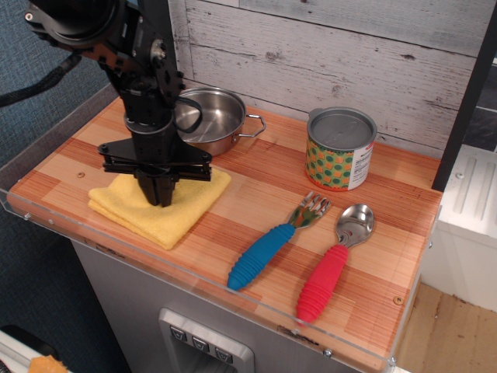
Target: Moving the yellow cloth on the table from left corner to middle
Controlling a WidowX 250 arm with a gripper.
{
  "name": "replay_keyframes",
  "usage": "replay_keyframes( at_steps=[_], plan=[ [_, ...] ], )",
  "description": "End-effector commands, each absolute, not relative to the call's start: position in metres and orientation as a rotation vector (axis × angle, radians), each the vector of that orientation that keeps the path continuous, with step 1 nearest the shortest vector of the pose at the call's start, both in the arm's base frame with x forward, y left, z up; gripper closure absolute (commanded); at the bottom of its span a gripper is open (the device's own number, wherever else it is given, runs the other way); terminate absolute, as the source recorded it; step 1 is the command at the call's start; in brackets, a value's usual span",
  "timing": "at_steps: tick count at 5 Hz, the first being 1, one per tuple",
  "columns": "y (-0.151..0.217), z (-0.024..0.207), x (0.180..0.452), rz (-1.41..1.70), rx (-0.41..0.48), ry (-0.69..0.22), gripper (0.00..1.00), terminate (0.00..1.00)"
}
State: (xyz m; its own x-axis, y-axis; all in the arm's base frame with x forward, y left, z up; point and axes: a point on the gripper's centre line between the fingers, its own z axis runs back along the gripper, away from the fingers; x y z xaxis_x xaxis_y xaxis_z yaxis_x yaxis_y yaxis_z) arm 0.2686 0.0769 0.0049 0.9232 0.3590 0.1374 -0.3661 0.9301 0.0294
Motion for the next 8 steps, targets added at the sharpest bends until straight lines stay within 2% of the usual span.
replay_keyframes(
  at_steps=[1,3,5,7,8],
  plan=[
    [0.043,-0.004,0.259,0.352,0.024,-0.077,1.00,0.00],
    [0.026,-0.003,0.251,0.409,0.008,-0.054,1.00,0.00],
    [0.031,-0.003,0.239,0.450,0.012,-0.038,1.00,0.00],
    [0.040,0.005,0.232,0.459,0.022,-0.061,1.00,0.00],
    [0.045,0.009,0.235,0.452,0.060,-0.068,0.00,0.00]
  ],
)
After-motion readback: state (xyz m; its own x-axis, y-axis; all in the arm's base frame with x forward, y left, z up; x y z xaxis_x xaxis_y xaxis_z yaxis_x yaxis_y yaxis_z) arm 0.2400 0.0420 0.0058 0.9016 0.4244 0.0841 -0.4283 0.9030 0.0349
